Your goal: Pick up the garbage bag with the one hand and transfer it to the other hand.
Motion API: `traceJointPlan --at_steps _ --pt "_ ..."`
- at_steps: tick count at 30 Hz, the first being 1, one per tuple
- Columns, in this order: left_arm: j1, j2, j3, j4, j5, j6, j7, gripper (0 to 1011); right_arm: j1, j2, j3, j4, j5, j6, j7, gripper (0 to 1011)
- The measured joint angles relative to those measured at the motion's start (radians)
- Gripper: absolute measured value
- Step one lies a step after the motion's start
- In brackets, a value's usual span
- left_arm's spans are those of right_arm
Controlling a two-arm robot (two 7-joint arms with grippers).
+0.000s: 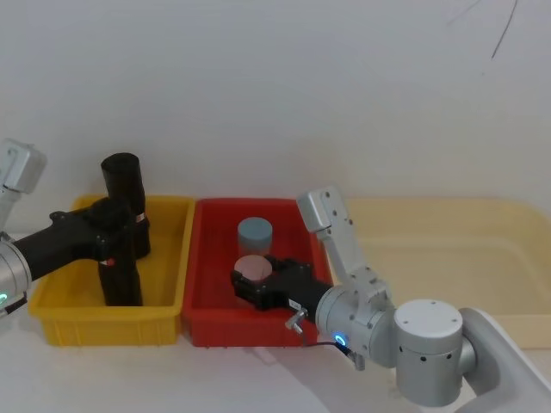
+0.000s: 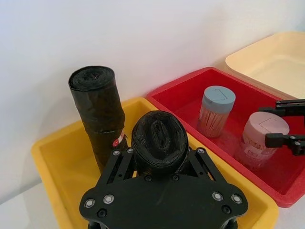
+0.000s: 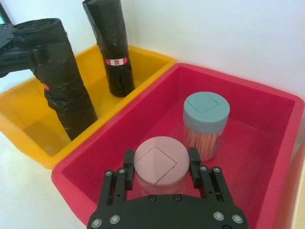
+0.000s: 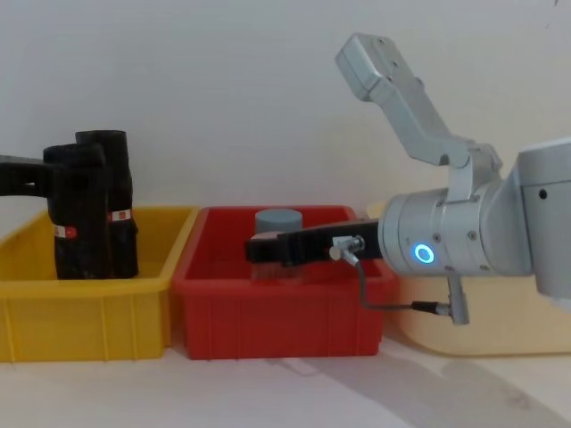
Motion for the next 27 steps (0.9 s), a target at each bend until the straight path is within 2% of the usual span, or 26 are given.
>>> traceJointPlan --at_steps 8,14,20,27 --pt "-0.016 0.006 -0.003 -0.011 -0.001 -0.011 -0.001 366 0.010 0.003 0.009 -0.023 0.011 -0.013 0.019 651" --pt "-0.058 0.010 -0.007 -0.022 -0.008 -0.024 -0.017 366 0.022 0.008 0.026 -0.061 0.024 -0.034 0.028 651" --pt "-0.123 -0.001 -0.007 -0.017 -0.022 -0.043 -0.051 366 0.036 0.016 0.043 -0.097 0.031 -0.055 0.028 651" --pt "-0.219 -0.036 0.005 0.029 -0.046 -0.071 -0.109 366 0.052 0.040 0.077 -0.158 0.024 -0.080 0.000 651"
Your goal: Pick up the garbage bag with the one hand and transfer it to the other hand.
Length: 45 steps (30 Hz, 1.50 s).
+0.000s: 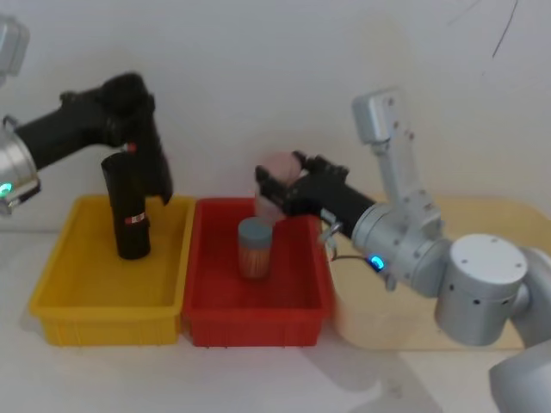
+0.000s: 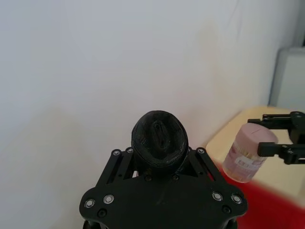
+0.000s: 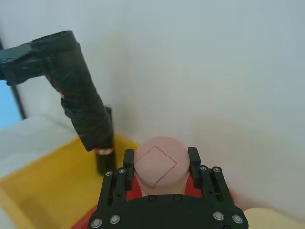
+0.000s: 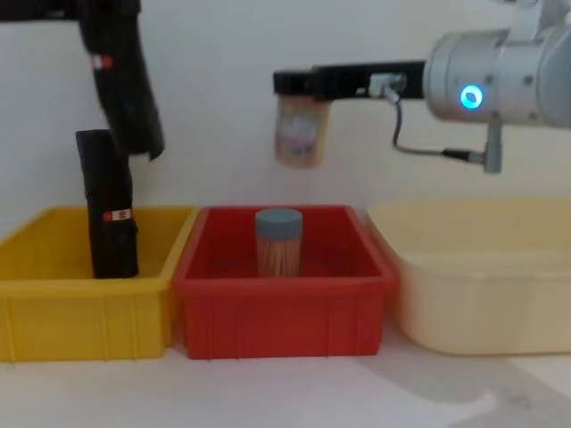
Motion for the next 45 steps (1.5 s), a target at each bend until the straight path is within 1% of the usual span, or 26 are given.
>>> traceJointPlan --at_steps 4,5,6,7,8,10,11,13,15,16,17,19,20,23,24,25,26,27,29,31,32,36,41,43,44,45 --pt "-0.058 -0.029 0.012 0.043 -0.015 -0.017 -0.038 366 0.001 0.015 0.019 -0.029 -0.011 -0.003 -0.020 651" --pt "-0.081 -0.042 0.018 0.064 -0.021 -0.024 -0.053 366 0.001 0.022 0.029 -0.043 -0.015 -0.003 -0.029 651" --pt "-0.104 -0.056 0.024 0.086 -0.026 -0.031 -0.070 366 0.001 0.022 0.029 -0.043 -0.015 -0.003 -0.029 651" --pt "-0.104 -0.056 0.024 0.086 -0.026 -0.031 -0.070 366 -0.002 0.029 0.036 -0.054 -0.021 -0.002 -0.040 651" --pt "-0.126 -0.071 0.031 0.109 -0.031 -0.038 -0.088 366 -0.006 0.036 0.045 -0.068 -0.025 -0.001 -0.050 651" --pt "-0.144 -0.083 0.036 0.130 -0.037 -0.046 -0.104 366 -0.011 0.043 0.054 -0.080 -0.030 0.002 -0.059 651" --pt "-0.170 -0.102 0.045 0.160 -0.043 -0.056 -0.125 366 -0.014 0.046 0.059 -0.086 -0.033 0.005 -0.066 651" --pt "-0.192 -0.118 0.052 0.190 -0.047 -0.063 -0.140 366 -0.025 0.057 0.073 -0.105 -0.042 0.014 -0.084 651" --pt "-0.234 -0.153 0.068 0.250 -0.056 -0.082 -0.180 366 -0.034 0.064 0.081 -0.116 -0.047 0.020 -0.094 651" --pt "-0.234 -0.153 0.068 0.250 -0.056 -0.082 -0.180 366 -0.043 0.072 0.092 -0.128 -0.052 0.026 -0.105 651" --pt "-0.248 -0.165 0.073 0.271 -0.058 -0.086 -0.188 366 -0.048 0.075 0.097 -0.134 -0.055 0.029 -0.110 651" --pt "-0.280 -0.194 0.086 0.322 -0.064 -0.102 -0.220 366 -0.065 0.085 0.112 -0.151 -0.062 0.041 -0.129 651" --pt "-0.305 -0.218 0.096 0.367 -0.068 -0.115 -0.243 366 -0.070 0.088 0.116 -0.156 -0.065 0.045 -0.134 651" --pt "-0.339 -0.250 0.108 0.430 -0.072 -0.134 -0.275 366 -0.086 0.097 0.131 -0.169 -0.072 0.060 -0.152 651" --pt "-0.368 -0.279 0.117 0.489 -0.075 -0.149 -0.299 366 -0.098 0.104 0.143 -0.178 -0.077 0.069 -0.165 651" --pt "-0.382 -0.293 0.121 0.518 -0.077 -0.158 -0.312 366 -0.110 0.109 0.153 -0.186 -0.082 0.078 -0.175 651" --pt "-0.413 -0.320 0.131 0.582 -0.085 -0.180 -0.341 366 -0.115 0.112 0.157 -0.189 -0.084 0.083 -0.181 651" --pt "-0.413 -0.320 0.131 0.582 -0.085 -0.180 -0.341 366 -0.123 0.115 0.164 -0.192 -0.086 0.088 -0.186 651" --pt "-0.477 -0.377 0.159 0.718 -0.105 -0.224 -0.396 366 -0.139 0.122 0.179 -0.198 -0.092 0.104 -0.203 651" --pt "-0.506 -0.402 0.171 0.779 -0.113 -0.240 -0.418 366 -0.156 0.128 0.194 -0.200 -0.097 0.117 -0.218 651" --pt "-0.513 -0.408 0.174 0.793 -0.117 -0.248 -0.428 366 -0.161 0.130 0.199 -0.200 -0.099 0.123 -0.223 651" --pt "-0.574 -0.461 0.199 0.923 -0.136 -0.289 -0.479 366 -0.183 0.137 0.221 -0.193 -0.106 0.139 -0.244 651" --pt "-0.616 -0.497 0.216 1.009 -0.149 -0.316 -0.513 366 -0.203 0.143 0.243 -0.176 -0.111 0.149 -0.261 651" --pt "-0.625 -0.506 0.220 1.029 -0.153 -0.323 -0.523 366 -0.207 0.144 0.248 -0.172 -0.112 0.151 -0.264 680" --pt "-0.634 -0.514 0.224 1.049 -0.156 -0.329 -0.530 366 -0.211 0.145 0.252 -0.169 -0.114 0.153 -0.268 737" --pt "-0.638 -0.518 0.226 1.057 -0.157 -0.331 -0.534 366 -0.213 0.145 0.254 -0.168 -0.114 0.154 -0.269 757"
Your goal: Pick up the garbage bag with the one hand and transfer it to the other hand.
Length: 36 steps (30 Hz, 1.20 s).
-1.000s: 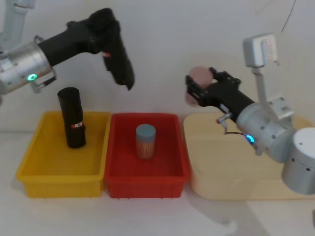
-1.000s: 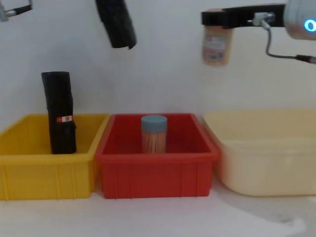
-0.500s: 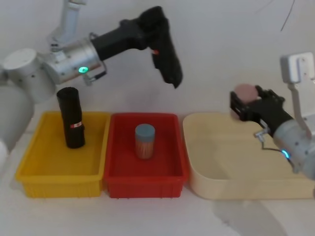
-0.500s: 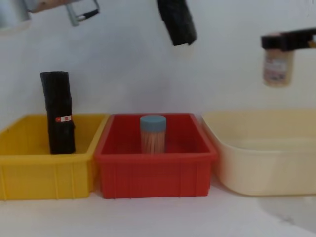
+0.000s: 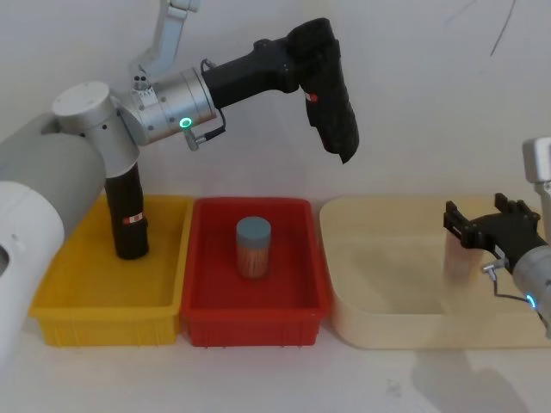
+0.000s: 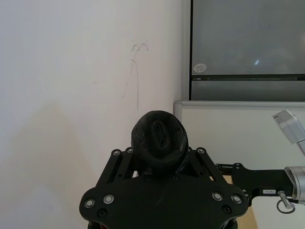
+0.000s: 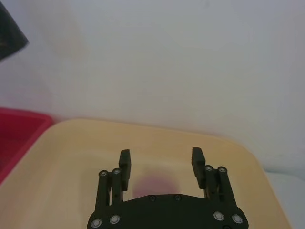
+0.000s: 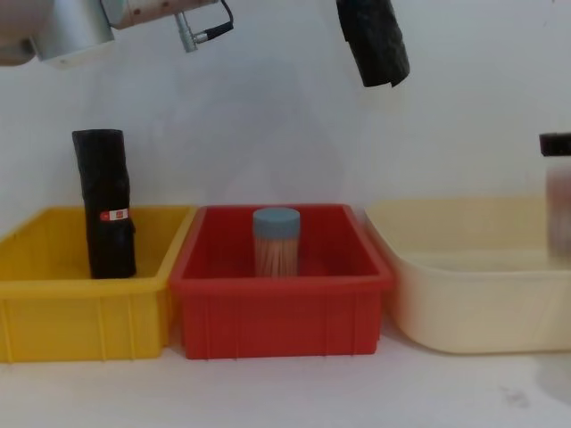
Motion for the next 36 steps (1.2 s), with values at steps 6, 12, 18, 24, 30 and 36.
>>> traceJointPlan --at_steps 6,12,18,24,30,36 --pt "-0.026 -0.022 0.011 0.054 -0.008 -0.017 -0.021 366 -0.010 0.003 0.011 0.008 -0.003 0.005 -0.008 917" --pt "-0.042 -0.036 0.017 0.086 -0.013 -0.028 -0.035 366 -0.014 0.003 0.016 0.011 -0.005 0.007 -0.010 999" --pt "-0.051 -0.044 0.021 0.107 -0.016 -0.034 -0.043 366 -0.011 0.004 0.011 0.010 -0.005 0.006 0.011 999" --pt "-0.057 -0.049 0.024 0.119 -0.018 -0.038 -0.048 366 0.005 0.003 -0.002 0.001 0.011 0.003 0.060 999" --pt "-0.060 -0.052 0.025 0.126 -0.019 -0.040 -0.051 366 0.026 -0.002 -0.015 -0.011 0.029 0.001 0.104 999" --pt "-0.063 -0.054 0.026 0.131 -0.020 -0.042 -0.053 366 0.059 -0.012 -0.036 -0.026 0.049 -0.002 0.153 999"
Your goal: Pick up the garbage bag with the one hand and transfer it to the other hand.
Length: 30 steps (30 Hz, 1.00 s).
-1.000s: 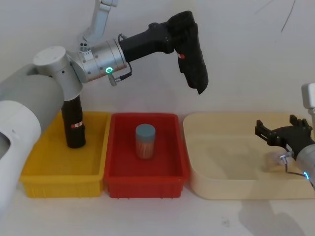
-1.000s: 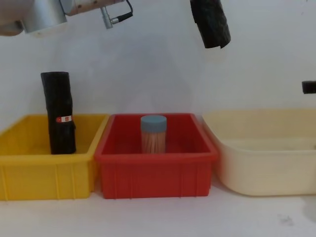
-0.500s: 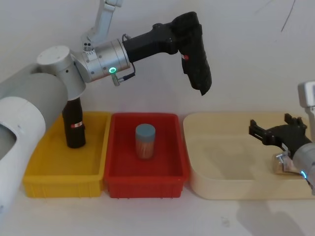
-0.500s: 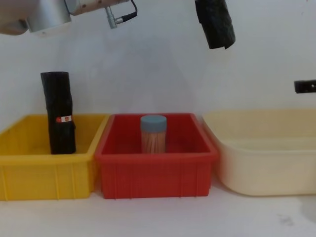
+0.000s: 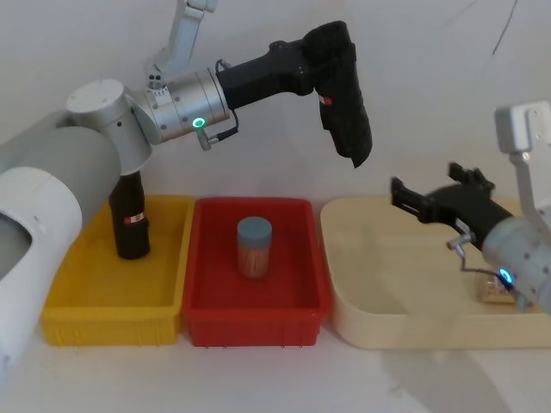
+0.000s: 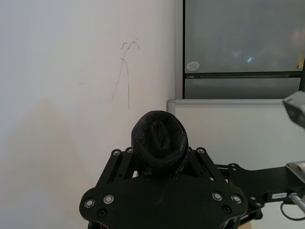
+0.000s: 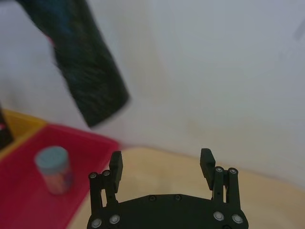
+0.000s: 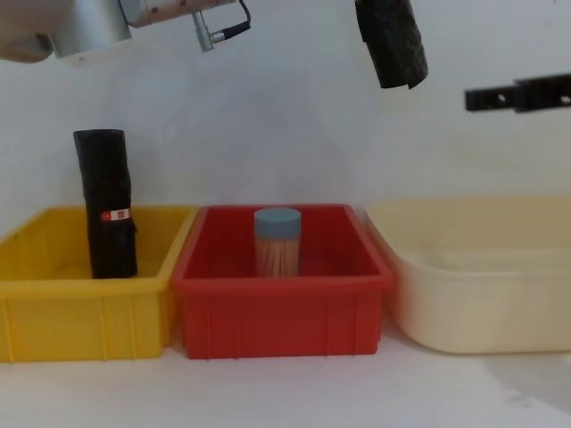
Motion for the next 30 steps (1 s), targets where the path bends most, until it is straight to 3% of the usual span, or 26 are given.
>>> traceJointPlan --at_steps 11,23,30 --pt "-0.002 -0.001 0.001 0.004 -0.001 -0.001 -0.002 366 0.106 -0.045 -0.071 -0.003 0.007 -0.007 0.050 999" --pt "-0.003 -0.002 0.001 0.006 -0.001 -0.002 -0.003 366 0.189 -0.078 -0.130 0.016 -0.023 0.002 0.063 999" --pt "-0.003 -0.003 0.001 0.007 -0.001 -0.002 -0.003 366 0.228 -0.092 -0.165 0.048 -0.064 0.009 0.050 999"
